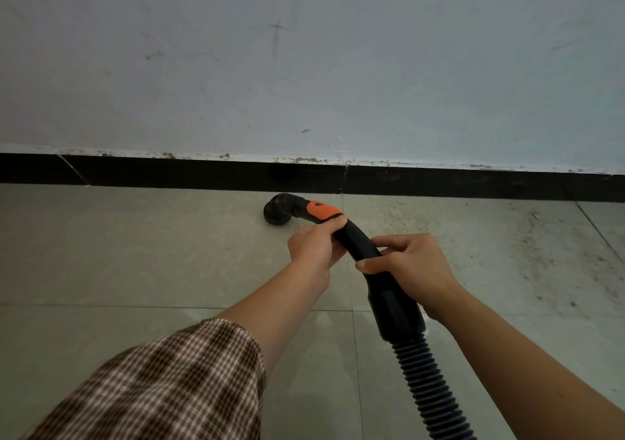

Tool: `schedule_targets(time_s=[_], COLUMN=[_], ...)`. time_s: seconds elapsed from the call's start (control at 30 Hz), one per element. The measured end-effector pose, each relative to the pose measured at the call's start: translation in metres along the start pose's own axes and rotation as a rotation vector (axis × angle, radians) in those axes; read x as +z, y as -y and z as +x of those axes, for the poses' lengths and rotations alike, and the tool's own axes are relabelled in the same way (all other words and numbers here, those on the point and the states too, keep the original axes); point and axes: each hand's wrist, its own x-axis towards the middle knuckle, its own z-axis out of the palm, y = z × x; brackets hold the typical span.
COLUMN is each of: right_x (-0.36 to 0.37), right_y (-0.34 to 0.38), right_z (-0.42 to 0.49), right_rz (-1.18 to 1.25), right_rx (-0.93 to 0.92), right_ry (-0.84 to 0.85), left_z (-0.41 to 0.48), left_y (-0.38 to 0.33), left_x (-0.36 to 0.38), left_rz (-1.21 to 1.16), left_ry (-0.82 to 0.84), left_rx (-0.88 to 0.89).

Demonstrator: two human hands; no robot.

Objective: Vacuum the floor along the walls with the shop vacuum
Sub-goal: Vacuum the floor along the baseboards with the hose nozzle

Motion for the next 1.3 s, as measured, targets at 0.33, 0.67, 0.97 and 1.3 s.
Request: schedule_targets(time_s=[0.33, 0.67, 0.97, 1.3], right_x=[-0.016, -0.032, -0.046, -0.054], right_y=[0.001, -0.003, -0.013, -0.018], right_z=[-0.014, -0.022, -0.022, -0.021], right_rz=[0.011, -0.010, -0.008, -0.025], right_rx=[-0.013, -0.021, 0.018, 0.010], right_ry=[0.010, -0.015, -0.067, -0.107], left_z=[-0.012, -0.020, -0.019, -0.015], left_y=[0.011, 0.021, 0.031, 0.037], left_x=[0.008, 0.021, 0.034, 0.045], left_rz=[0.018, 0.026, 0.029, 0.033], left_ry=[-0.025, 0.036, 0.076, 0.127], left_rx=[-0.009, -0.035, -0.059, -0.065])
